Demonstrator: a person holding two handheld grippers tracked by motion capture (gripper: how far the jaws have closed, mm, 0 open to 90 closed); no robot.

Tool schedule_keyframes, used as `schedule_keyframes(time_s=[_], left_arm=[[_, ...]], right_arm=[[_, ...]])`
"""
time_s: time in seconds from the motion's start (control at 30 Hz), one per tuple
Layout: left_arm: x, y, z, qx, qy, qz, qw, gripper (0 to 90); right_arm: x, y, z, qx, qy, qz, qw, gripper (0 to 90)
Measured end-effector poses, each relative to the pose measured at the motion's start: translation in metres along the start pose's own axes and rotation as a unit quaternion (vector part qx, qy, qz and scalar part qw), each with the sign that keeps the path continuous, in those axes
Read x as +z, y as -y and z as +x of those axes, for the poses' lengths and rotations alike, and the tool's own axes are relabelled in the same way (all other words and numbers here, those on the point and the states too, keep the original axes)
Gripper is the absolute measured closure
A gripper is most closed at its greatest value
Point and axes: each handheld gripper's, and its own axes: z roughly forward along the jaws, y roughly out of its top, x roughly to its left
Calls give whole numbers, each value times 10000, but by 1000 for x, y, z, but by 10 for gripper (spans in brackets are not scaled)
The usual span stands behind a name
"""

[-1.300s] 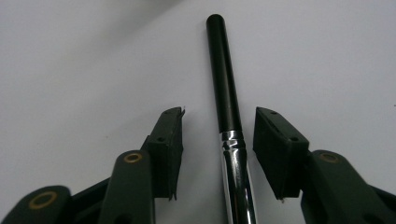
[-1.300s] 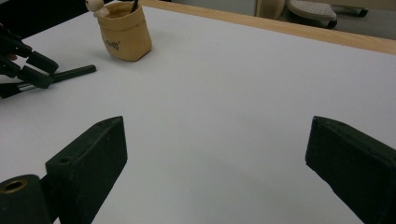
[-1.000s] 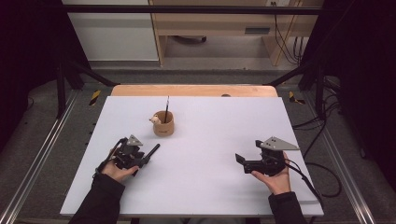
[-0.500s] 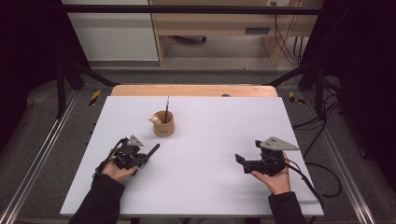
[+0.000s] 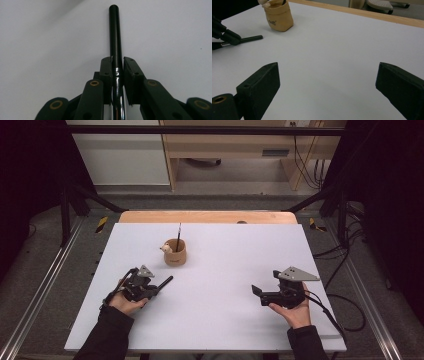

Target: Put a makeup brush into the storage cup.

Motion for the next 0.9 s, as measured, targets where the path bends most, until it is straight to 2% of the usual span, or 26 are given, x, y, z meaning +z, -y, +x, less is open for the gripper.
schedule_keyframes(time_s=[0.07,0.33,0.43,0.53,0.63,0.77,0.9], left_arm=[[0,0,0,13,2,7,10000,766],[-5,-9,-1,84,14,27,10000,627],[-8,-15,-1,197,9,127,9997,587],[-10,-21,1,221,26,214,9995,563],[-11,-26,1,356,14,461,9983,550],[-8,-30,2,400,32,708,9967,550],[-5,-30,2,435,64,808,9958,564]], right_arm=[[0,0,0,-2,-2,-1,10000,61],[-2,-1,0,11,-21,-30,10000,61],[-3,-1,-1,12,7,-33,10000,61],[-4,-2,-1,11,14,-47,10000,61],[-3,-2,-1,16,11,-37,10000,61],[-3,-2,-1,-1,2,-28,10000,61],[-3,-2,-1,2,-2,-32,10000,61]])
